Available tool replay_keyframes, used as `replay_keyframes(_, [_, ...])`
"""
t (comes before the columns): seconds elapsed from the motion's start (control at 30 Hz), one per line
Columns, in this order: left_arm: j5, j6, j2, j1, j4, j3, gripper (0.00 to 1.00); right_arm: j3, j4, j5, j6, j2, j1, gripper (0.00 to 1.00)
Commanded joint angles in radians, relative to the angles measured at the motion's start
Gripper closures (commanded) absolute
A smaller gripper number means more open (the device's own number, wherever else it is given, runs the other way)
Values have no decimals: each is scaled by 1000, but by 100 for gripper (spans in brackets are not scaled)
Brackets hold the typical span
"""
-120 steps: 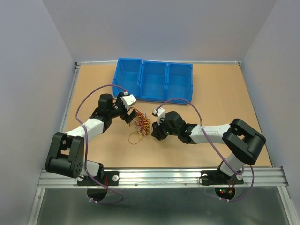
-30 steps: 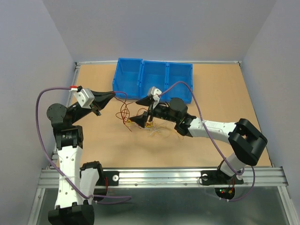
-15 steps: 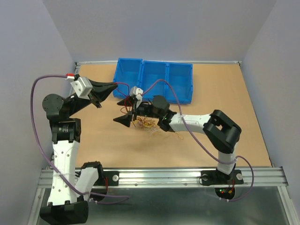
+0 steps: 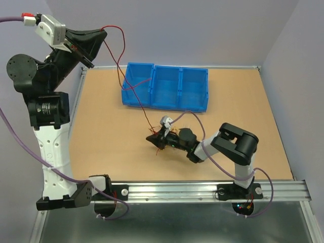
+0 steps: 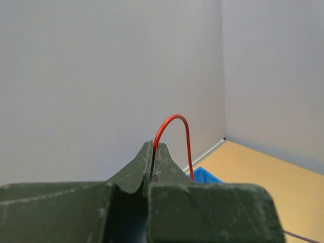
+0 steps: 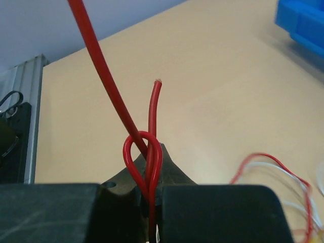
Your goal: Untangle the cables
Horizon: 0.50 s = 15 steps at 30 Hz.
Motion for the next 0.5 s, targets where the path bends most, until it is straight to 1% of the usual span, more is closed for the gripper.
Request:
replay_keyframes(0.0, [-93, -22, 25, -2, 26, -31, 100, -231, 172, 184, 0, -143, -1, 99])
replay_keyframes(0.07, [-89, -22, 21, -2, 75, -73, 100, -341, 170, 275, -13, -211, -1, 99])
replay_keyframes(0.1, [-103, -16, 21, -2, 83, -96, 100, -378, 169, 337, -14, -275, -1, 99])
replay_keyframes(0.23, [-218, 10, 49, -1, 91, -86, 100, -481, 94, 463, -25, -412, -2, 99])
replay_keyframes(0.27, [-284, 16, 66, -2, 78, -76, 100, -497, 49, 489, -25, -437, -1, 99])
replay_keyframes(0.33, [-364, 22, 90, -1, 28, -24, 100, -537, 5, 587, -3, -503, -1, 99])
replay_keyframes(0.37, [-435, 28, 113, 1, 13, -4, 100, -550, -30, 635, 12, -524, -1, 99])
replay_keyframes(0.4, [-463, 33, 121, -1, 5, 19, 100, -563, -51, 684, 30, -544, -1, 99])
replay_keyframes(0.43, [-493, 38, 126, -1, 2, 22, 100, -587, -70, 776, 56, -573, -1, 99])
replay_keyframes(0.47, [-558, 36, 126, -1, 9, 8, 100, -597, -121, 819, 70, -627, -1, 99])
